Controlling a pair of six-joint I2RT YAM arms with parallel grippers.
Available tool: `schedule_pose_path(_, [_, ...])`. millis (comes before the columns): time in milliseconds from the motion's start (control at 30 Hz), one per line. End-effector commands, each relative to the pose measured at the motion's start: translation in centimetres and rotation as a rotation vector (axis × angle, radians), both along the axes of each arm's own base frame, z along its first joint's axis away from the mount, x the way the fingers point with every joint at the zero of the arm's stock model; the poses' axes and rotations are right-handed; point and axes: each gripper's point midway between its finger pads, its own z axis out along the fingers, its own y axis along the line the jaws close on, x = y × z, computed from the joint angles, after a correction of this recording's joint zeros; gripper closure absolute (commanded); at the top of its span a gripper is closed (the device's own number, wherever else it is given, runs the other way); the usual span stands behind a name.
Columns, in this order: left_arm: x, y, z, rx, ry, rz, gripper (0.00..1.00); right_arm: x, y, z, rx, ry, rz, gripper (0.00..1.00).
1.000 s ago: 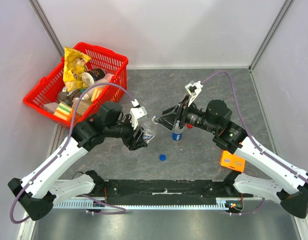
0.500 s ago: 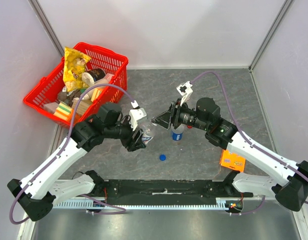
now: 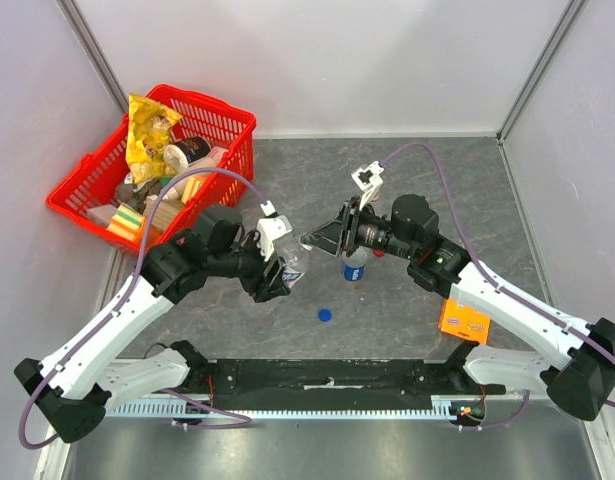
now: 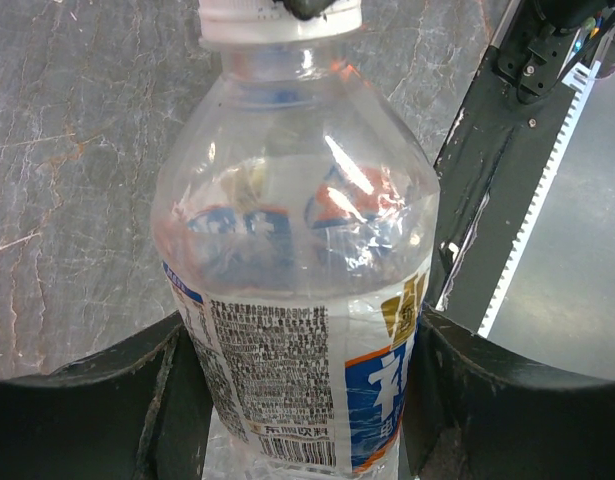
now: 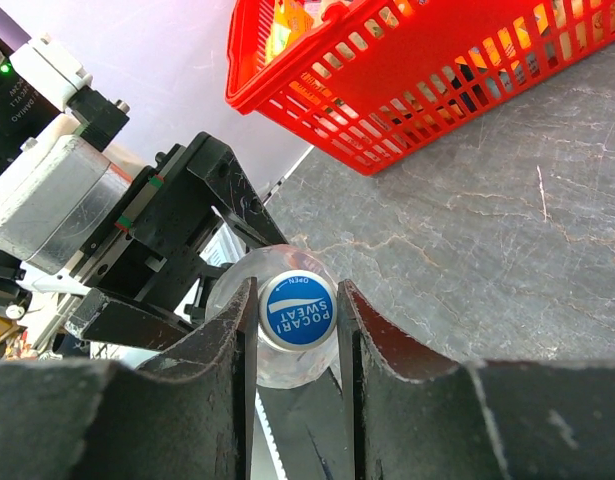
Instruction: Unscrew the bottle caps
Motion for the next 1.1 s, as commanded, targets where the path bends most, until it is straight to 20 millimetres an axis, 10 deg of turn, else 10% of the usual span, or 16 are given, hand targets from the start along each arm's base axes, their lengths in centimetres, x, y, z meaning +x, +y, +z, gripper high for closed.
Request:
schedule_pose_path(0, [0.7, -0.5, 2.1, -0.041, -0.088, -0.018, 0.54, -0.6, 0.3, 0.5, 0.035, 0.002, 0.035, 0.65])
schedule_pose_path(233, [0.8, -0.7, 2.0, -0.041, -0.080, -0.015, 0.55, -1.0, 0.4, 0.6, 0.067, -0.006, 0.055, 1.00])
schedule_pose_path(1067, [-5.4, -3.6, 9.7, -0.412, -0.043, -0.303, 0.66, -5.9, -2.4, 6.1, 0.222, -0.380, 0.178, 1.00])
